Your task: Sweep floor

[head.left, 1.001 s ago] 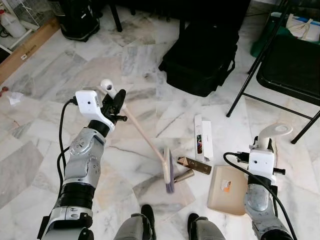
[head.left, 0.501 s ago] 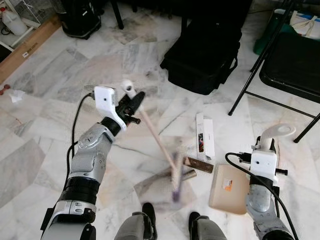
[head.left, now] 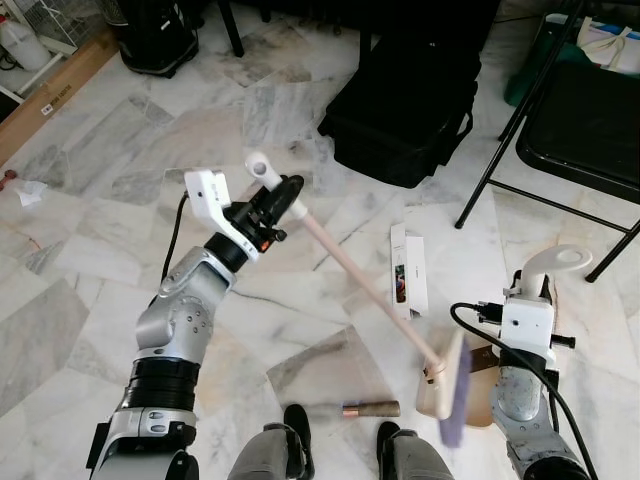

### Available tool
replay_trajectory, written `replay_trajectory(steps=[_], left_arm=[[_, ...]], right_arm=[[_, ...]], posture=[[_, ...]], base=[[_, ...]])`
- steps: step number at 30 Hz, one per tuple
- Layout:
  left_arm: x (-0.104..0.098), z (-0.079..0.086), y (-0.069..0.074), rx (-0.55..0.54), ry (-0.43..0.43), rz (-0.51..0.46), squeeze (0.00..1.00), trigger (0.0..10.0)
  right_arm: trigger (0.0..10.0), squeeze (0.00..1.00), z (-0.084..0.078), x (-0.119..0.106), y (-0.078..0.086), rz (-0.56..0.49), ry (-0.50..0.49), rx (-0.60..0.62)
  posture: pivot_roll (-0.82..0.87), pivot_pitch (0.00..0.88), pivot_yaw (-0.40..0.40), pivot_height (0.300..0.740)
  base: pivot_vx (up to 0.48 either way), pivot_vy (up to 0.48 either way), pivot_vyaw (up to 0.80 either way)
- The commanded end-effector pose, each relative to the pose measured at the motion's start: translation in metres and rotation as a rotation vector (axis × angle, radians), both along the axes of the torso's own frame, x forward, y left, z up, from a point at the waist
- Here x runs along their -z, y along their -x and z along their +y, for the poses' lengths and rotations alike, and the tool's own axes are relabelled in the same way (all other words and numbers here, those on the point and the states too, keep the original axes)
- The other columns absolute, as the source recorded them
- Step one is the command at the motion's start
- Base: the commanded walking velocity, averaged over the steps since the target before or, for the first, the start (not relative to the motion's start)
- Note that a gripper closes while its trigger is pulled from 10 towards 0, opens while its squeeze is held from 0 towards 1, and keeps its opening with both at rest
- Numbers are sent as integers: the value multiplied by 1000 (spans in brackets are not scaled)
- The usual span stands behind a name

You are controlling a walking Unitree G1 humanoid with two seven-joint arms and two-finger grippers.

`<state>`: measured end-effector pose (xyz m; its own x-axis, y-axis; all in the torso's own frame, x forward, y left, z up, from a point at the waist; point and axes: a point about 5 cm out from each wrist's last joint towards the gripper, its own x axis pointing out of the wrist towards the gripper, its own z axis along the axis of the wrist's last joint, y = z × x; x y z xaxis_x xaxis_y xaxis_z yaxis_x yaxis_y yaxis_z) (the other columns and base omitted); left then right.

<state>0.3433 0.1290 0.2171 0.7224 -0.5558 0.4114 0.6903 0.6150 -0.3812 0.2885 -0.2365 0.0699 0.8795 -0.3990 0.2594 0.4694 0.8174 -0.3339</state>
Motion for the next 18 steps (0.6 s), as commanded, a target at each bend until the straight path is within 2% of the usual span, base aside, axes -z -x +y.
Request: replay_trajectory(steps=[1,3,5,6,9,11,12,13,14,16,18], left_arm=[[-3,5,4,13,17,-12,0,10000],[-8,11,3,-43,-14,-40,0,10000],[-17,25,-2,-201,-73,-81,0,10000],[-19,28,-3,-240,-92,-92,0,10000],[-23,35,-5,-314,-141,-110,0,10000],[-24,37,-5,-361,-246,-143,0,10000],[-24,37,-5,-361,-246,-143,0,10000],[-23,31,-4,-340,-317,-167,0,10000],[-23,31,-4,-340,-317,-167,0,10000],[-16,17,-2,-267,-397,-178,0,10000],[-12,11,-1,-224,-411,-172,0,10000]], right_arm=[[10000,0,-3,13,7,59,-7,24],[10000,0,-3,13,7,60,-9,23],[10000,0,-2,13,7,61,-11,24],[10000,0,-2,13,7,61,-11,24],[10000,0,-2,13,7,60,-12,25],[10000,0,-3,13,7,60,-12,25],[10000,0,-3,13,7,60,-12,25],[10000,0,-2,14,7,62,-13,25],[10000,0,-2,14,7,62,-13,25],[10000,0,-2,14,7,60,-15,25],[10000,0,-1,14,7,59,-16,25]], posture=[[103,344,101,740],[103,343,101,740],[103,342,103,740],[103,342,103,740],[104,341,103,740],[106,339,103,740],[106,339,103,740],[109,338,104,740],[109,338,104,740],[106,340,106,740],[106,340,106,740]], base=[[0,0,0],[0,0,0],[0,0,0],[0,0,0],[0,0,0],[0,0,0],[0,0,0],[0,0,0],[0,0,0],[0,0,0],[0,0,0]])
